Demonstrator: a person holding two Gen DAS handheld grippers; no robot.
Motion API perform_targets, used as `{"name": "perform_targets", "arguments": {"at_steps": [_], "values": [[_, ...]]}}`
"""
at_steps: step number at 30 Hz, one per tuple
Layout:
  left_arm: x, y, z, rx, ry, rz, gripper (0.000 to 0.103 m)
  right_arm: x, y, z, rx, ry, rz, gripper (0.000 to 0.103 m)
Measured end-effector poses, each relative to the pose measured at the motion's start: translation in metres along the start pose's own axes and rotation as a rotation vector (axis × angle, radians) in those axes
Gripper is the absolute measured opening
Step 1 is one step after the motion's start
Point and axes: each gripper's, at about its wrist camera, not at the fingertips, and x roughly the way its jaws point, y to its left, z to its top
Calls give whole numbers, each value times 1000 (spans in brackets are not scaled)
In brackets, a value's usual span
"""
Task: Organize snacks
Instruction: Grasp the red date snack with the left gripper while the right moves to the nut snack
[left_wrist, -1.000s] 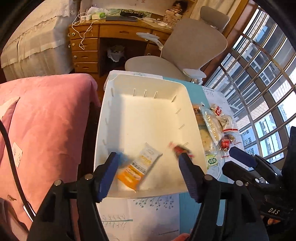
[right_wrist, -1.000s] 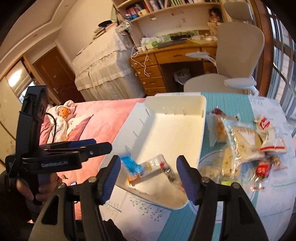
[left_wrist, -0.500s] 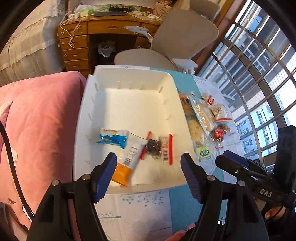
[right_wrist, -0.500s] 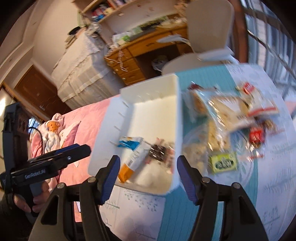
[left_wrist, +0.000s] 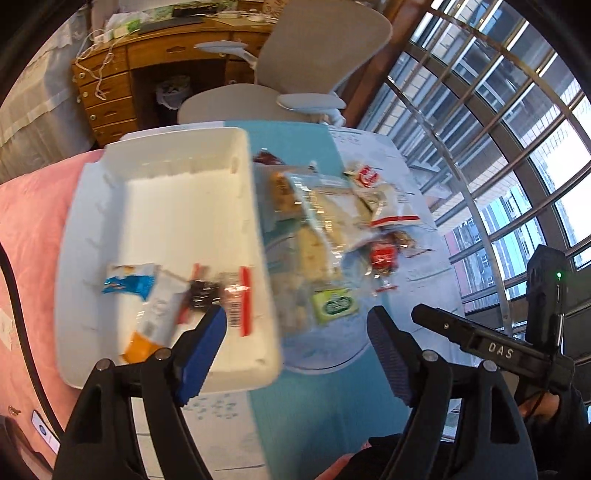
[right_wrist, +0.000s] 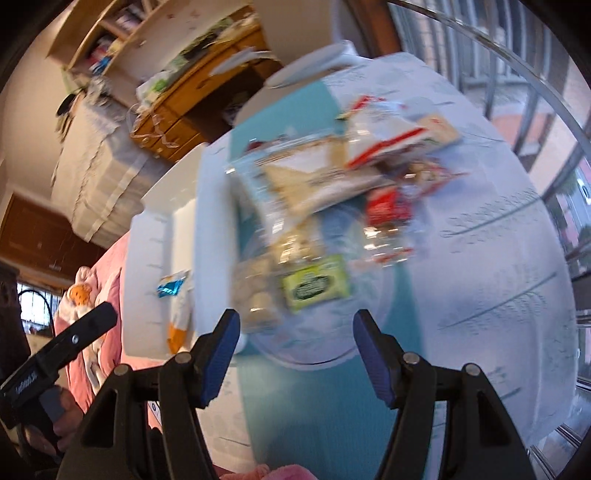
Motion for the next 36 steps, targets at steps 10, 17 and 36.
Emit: {"name": "perform_targets", "arguments": {"at_steps": [10, 17, 36], "values": [[56, -66, 13, 0, 62, -4, 81, -11, -68, 44, 40, 20, -17, 64], [104, -101, 16, 15, 96, 47, 85, 0, -101, 73, 21, 52, -6, 64], [207, -126, 22, -5, 134, 101, 84, 65, -112, 119, -106, 81, 59, 64]]}}
